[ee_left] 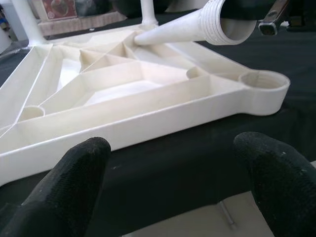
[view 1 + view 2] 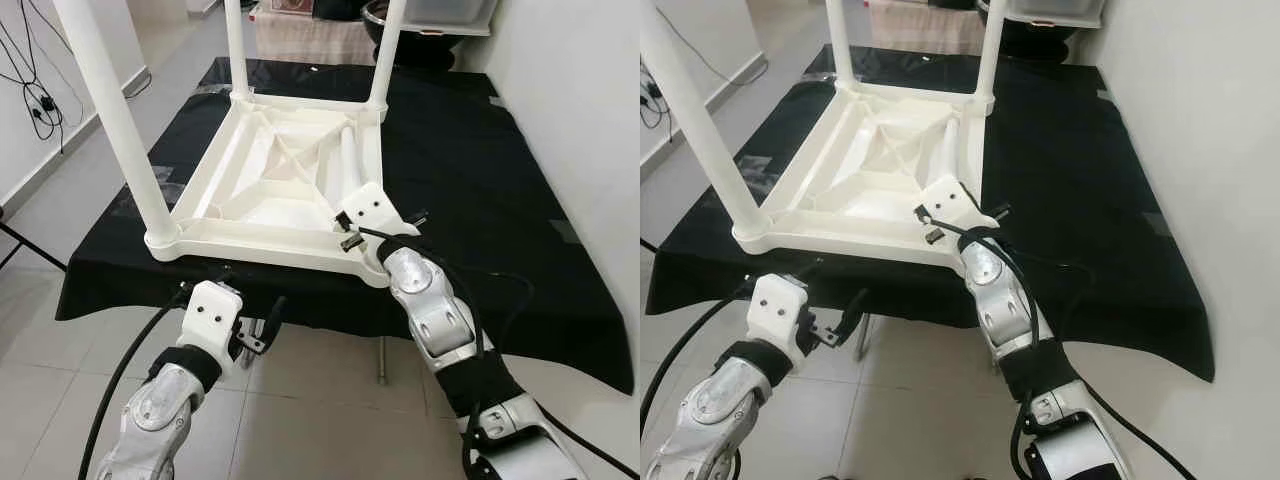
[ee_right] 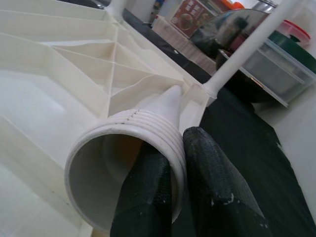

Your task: Building children table

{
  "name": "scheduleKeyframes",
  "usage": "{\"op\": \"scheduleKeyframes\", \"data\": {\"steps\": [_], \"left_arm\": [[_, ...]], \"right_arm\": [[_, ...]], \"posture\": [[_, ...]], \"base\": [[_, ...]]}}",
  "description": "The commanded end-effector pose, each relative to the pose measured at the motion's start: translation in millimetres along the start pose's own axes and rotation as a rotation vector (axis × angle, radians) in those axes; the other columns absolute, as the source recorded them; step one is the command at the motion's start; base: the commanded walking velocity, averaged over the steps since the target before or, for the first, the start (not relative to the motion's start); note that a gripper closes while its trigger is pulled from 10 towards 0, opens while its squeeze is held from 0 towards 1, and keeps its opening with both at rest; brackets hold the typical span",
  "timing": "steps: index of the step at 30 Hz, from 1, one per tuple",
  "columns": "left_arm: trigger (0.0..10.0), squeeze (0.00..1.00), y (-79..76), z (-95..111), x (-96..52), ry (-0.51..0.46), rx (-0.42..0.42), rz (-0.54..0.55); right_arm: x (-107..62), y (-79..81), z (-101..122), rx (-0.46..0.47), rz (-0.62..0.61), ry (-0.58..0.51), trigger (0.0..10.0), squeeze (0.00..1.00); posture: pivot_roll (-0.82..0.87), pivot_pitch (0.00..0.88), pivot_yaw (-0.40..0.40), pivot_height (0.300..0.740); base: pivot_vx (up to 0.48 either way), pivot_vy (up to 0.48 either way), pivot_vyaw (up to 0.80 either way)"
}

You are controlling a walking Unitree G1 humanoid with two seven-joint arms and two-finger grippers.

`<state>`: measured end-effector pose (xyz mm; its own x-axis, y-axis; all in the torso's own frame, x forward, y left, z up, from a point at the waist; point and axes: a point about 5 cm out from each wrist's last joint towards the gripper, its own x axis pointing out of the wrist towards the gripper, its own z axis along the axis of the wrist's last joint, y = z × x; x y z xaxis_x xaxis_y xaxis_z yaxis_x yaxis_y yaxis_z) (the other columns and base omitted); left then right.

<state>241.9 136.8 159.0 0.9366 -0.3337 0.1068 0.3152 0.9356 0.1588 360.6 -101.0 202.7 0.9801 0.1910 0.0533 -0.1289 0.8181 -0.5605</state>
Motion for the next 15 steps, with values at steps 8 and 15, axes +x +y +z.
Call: {"op": "scheduleKeyframes", "data": {"steps": [8,15], "left_arm": [[10.0,0.0,22.8,50.9,37.5,-0.202,-0.313,0.056],[10.0,0.0,28.4,79.3,67.5,-0.304,-0.664,-0.033]], "right_arm": [[-5.9,-58.4,0.5,0.479,-0.074,-0.12,0.0,0.0],[-30.9,-110.0,-3.4,0.756,-0.136,-0.235,0.0,0.0]], "posture": [[0.02,0.102,-0.026,0.74],[-0.01,0.088,0.0,0.74]], "base": [[0.0,0.0,0.0],[0.0,0.0,0.0]]}}
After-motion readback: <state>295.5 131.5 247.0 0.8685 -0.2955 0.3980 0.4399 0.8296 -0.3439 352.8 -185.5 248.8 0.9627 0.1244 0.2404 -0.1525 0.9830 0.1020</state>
